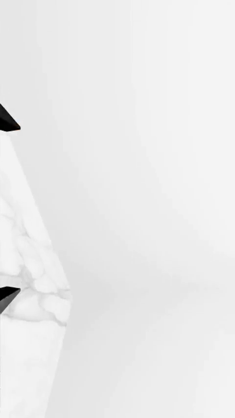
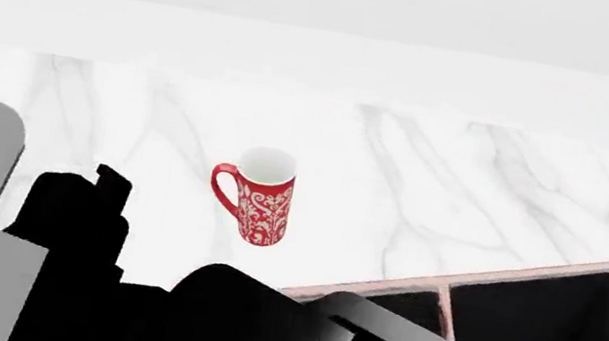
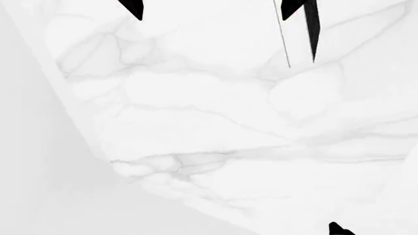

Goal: Pick up the book and place it in the right compartment of the caddy.

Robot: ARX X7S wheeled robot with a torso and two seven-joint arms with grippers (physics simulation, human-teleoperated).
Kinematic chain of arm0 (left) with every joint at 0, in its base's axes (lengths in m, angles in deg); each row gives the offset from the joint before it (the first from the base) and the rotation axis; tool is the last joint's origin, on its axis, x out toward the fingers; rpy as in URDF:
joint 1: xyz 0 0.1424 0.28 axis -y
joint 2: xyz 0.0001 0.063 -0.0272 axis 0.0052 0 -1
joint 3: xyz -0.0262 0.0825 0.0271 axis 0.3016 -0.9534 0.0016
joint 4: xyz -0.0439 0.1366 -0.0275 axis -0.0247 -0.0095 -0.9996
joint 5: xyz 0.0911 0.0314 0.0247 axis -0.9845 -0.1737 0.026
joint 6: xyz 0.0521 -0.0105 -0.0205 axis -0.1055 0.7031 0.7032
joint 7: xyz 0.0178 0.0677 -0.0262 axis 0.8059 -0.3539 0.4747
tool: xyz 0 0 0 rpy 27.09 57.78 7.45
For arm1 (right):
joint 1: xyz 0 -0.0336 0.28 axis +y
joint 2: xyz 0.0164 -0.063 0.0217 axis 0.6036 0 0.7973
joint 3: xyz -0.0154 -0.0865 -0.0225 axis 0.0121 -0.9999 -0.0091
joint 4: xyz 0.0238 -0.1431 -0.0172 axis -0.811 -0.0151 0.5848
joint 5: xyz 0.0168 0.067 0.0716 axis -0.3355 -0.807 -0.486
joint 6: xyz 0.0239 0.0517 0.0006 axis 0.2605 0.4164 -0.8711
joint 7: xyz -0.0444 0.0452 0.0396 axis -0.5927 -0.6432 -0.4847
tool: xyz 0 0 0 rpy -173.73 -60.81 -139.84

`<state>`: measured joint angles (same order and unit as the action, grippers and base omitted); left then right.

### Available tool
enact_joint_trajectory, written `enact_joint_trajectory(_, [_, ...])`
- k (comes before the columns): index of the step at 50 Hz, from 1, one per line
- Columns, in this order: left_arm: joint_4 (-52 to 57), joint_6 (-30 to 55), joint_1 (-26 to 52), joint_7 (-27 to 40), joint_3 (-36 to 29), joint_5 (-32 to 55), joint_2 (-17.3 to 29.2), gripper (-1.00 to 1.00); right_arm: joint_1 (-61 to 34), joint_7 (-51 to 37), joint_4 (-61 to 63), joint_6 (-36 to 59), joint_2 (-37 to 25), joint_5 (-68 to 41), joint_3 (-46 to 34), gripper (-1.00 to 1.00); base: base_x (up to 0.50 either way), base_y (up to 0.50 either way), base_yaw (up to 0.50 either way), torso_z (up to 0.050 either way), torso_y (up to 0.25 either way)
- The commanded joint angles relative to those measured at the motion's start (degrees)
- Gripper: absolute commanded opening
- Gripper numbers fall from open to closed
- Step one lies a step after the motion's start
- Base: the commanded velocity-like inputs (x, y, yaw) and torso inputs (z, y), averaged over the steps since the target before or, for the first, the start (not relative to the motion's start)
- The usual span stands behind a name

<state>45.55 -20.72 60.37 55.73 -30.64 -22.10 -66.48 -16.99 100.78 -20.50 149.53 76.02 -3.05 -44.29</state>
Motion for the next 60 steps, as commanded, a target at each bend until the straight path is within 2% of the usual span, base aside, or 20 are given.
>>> enact_joint_trajectory(1, [0.14, 0.12, -0.1, 0.35, -0.81, -0.06, 0.6, 1.0, -1.36, 8.25, 5.01, -5.43, -3.78, -0.55, -12.8, 1.0, 0.0, 0.0, 0.0, 0.0, 0.0])
enact_joint_trajectory(15, [0.04, -0.13, -0.43, 0.75, -1.32, -0.2, 0.78, 1.0, -0.88, 8.11, 4.53, -6.37, -4.17, -0.06, -14.56, 1.0, 0.0, 0.0, 0.0, 0.0, 0.0])
enact_joint_trajectory(35, [-0.39, -0.42, -0.54, 1.3, -2.78, -0.85, 1.24, 1.0, 0.42, 10.08, -0.89, -12.73, -5.77, 4.47, -18.28, 1.0, 0.0, 0.0, 0.0, 0.0, 0.0])
enact_joint_trajectory(47, [-0.69, -0.52, -0.54, 1.62, -3.86, -1.37, 1.54, 1.0, 1.05, 11.78, -8.18, -17.04, -4.35, 6.35, -18.39, 1.0, 0.0, 0.0, 0.0, 0.0, 0.0])
enact_joint_trajectory(60, [-1.46, -1.47, -0.79, 1.59, -4.69, -1.77, 1.37, 1.0, 4.12, 13.32, -16.42, -22.69, -1.67, 9.81, -21.86, 1.0, 0.0, 0.0, 0.0, 0.0, 0.0])
